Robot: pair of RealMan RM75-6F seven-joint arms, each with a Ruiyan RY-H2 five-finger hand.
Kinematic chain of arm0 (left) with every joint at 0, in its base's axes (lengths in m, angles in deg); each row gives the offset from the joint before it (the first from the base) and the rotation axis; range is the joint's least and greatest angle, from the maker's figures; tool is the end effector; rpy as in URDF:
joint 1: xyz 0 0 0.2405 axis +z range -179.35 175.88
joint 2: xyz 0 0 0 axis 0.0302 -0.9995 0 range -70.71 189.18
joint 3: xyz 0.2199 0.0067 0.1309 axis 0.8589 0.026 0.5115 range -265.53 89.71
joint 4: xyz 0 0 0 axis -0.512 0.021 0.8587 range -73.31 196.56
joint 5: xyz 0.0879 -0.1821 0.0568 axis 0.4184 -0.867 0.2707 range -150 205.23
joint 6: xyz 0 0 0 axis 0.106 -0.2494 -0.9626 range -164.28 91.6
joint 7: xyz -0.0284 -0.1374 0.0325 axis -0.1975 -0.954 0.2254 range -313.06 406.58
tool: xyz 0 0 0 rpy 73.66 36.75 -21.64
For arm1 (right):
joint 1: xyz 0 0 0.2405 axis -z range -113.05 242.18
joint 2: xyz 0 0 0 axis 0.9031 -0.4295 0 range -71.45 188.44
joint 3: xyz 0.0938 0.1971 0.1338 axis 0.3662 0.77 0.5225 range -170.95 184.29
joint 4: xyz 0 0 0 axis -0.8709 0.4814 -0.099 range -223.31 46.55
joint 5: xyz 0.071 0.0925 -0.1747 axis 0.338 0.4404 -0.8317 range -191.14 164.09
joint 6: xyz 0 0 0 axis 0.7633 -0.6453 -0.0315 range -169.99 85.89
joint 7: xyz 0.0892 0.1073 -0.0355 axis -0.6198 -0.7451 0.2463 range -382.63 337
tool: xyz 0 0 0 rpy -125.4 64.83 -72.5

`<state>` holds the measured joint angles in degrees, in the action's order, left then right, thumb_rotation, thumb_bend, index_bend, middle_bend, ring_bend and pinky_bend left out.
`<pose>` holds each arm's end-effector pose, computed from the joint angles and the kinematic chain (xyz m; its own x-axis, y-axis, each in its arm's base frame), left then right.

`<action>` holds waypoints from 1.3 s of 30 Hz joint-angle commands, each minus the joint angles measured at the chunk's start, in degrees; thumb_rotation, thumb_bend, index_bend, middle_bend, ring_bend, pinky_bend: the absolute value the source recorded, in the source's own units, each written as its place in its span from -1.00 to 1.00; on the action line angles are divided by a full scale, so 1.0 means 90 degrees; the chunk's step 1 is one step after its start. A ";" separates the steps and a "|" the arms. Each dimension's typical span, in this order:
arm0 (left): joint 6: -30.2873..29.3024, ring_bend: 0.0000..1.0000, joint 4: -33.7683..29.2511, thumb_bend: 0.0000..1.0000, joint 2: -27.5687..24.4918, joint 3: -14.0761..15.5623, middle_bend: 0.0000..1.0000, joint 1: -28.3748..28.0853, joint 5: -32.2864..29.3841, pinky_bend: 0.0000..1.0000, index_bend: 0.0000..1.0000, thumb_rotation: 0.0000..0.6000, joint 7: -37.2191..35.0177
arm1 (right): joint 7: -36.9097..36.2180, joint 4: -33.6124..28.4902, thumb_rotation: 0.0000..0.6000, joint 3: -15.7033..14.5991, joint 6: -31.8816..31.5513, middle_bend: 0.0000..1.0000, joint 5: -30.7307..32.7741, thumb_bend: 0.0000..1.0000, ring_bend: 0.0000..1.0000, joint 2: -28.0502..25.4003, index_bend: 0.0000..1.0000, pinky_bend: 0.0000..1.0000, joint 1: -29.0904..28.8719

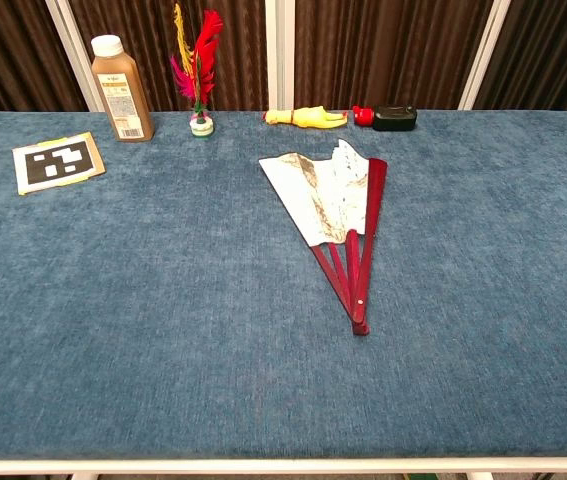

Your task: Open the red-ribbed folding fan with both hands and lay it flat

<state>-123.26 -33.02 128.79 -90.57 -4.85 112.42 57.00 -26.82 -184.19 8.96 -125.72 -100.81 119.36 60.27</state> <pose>-0.3004 0.1698 0.1305 0.4346 -0.0012 0.9006 0.9001 0.0350 -0.4343 -0.3042 -0.1752 0.1656 0.3297 -0.0428 0.9431 -0.9441 -0.0226 0.3290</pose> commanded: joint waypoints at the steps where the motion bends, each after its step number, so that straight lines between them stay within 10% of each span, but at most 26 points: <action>1: 0.0084 -0.87 -0.0008 -0.51 0.0011 0.0013 -0.72 -0.0025 -0.0054 -0.76 -0.46 1.00 0.0012 | 0.0024 -0.0009 1.00 0.0006 0.0039 -0.48 0.0019 -0.46 -1.00 0.0003 -0.70 -0.97 -0.0021; 20: 0.0167 -0.87 -0.0075 -0.50 0.0013 0.0000 -0.72 -0.0091 -0.0101 -0.76 -0.46 1.00 -0.0020 | 0.0419 0.0092 1.00 0.0306 0.1510 -0.46 -0.0105 -0.75 -1.00 0.0209 -0.66 -0.97 -0.1217; 39: 0.0195 -0.87 -0.0007 -0.50 0.0047 -0.0015 -0.72 -0.0080 -0.0223 -0.76 -0.46 1.00 -0.0188 | 0.0874 0.3479 1.00 0.0772 0.3606 -0.28 0.0047 -0.77 -1.00 0.3567 -0.27 -0.97 -0.3787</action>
<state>-121.57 -33.13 129.20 -90.68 -5.54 110.47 55.38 -20.36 -156.09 15.75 -94.74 -100.52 148.41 28.10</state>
